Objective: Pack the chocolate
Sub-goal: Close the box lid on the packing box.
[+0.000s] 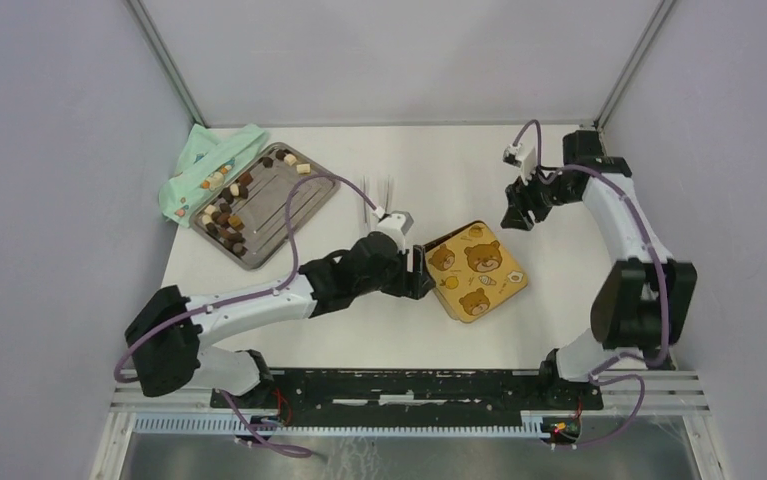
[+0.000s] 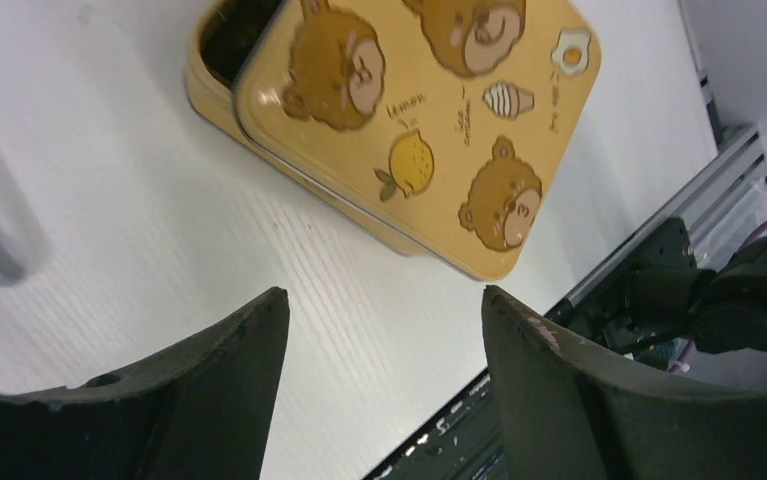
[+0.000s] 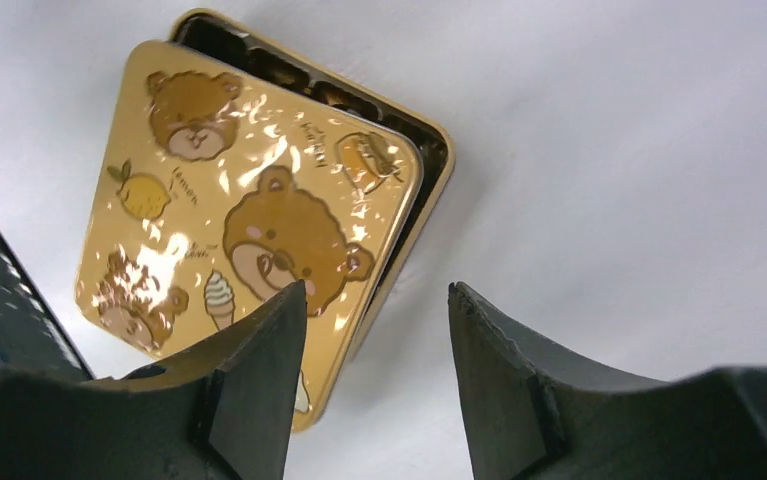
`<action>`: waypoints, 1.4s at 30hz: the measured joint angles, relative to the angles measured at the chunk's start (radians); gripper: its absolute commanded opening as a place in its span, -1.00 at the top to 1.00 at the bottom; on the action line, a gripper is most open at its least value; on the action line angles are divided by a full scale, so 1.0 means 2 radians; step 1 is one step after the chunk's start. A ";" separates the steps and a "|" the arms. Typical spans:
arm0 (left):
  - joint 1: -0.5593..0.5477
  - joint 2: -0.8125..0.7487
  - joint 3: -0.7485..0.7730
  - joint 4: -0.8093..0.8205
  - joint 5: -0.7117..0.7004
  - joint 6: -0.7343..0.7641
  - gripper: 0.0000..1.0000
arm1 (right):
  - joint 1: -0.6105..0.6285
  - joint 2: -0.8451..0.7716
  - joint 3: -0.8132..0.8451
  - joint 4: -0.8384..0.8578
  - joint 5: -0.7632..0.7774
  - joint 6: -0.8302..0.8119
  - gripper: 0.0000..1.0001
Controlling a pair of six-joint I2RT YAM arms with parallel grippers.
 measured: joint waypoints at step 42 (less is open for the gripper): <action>0.184 0.319 0.262 -0.070 0.380 0.286 -0.34 | 0.212 -0.310 -0.401 0.065 0.040 -0.412 0.57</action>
